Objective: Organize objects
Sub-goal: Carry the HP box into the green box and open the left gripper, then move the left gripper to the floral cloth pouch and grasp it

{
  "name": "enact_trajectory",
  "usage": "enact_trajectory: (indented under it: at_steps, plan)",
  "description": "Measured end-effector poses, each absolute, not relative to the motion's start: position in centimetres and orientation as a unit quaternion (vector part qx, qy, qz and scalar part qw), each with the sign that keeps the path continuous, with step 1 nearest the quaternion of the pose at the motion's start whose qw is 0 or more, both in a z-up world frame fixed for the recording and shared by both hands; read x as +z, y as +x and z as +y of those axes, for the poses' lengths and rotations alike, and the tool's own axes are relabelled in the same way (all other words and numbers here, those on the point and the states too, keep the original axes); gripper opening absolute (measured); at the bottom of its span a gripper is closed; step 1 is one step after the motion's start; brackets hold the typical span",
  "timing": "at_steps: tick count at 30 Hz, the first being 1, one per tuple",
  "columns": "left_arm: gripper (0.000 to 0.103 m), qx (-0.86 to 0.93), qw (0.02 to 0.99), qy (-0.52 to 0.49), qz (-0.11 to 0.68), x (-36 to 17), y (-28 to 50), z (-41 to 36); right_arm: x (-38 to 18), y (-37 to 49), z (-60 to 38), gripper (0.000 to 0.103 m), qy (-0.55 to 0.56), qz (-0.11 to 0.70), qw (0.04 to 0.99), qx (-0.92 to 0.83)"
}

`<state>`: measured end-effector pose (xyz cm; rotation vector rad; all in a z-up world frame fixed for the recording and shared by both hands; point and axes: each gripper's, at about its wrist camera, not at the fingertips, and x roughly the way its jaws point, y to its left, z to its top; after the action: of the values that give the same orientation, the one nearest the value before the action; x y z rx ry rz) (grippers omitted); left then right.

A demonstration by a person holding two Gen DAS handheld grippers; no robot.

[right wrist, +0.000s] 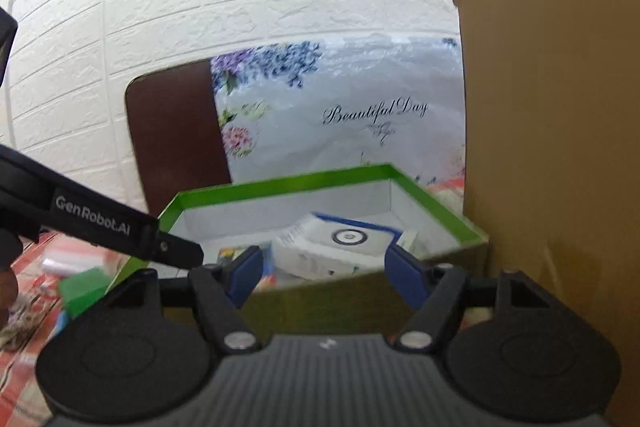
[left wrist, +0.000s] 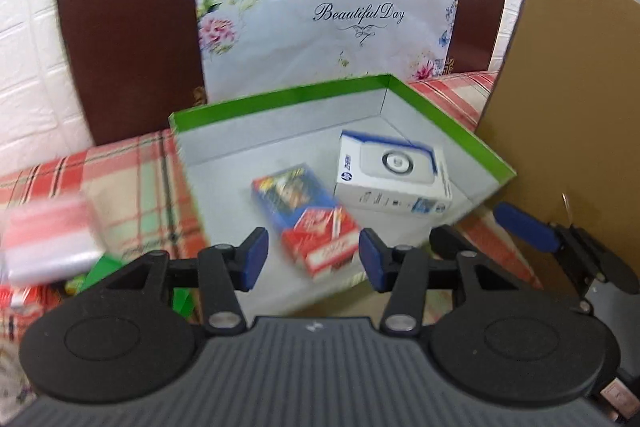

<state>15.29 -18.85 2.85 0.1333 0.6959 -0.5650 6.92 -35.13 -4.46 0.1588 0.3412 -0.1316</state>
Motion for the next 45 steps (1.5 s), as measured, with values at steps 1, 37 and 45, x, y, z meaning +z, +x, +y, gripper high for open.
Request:
enact_trajectory:
  at_steps: [1, 37, 45]
  plan:
    - [0.052, -0.271, 0.9, 0.062, 0.337, 2.7, 14.6, -18.0, -4.7, 6.3, -34.8, 0.07, 0.088, 0.175, 0.979, -0.059]
    - [0.068, -0.082, 0.901, -0.187, 0.382, -2.7, 15.7, 12.7, -7.8, 14.9, -5.1, 0.086, -0.066, 0.315, 0.899, 0.297]
    - [0.043, -0.114, 0.913, -0.121, 0.373, -1.4, 8.9, 9.8, -7.6, 9.8, -5.5, 0.057, -0.081, 0.331, 0.89, 0.305]
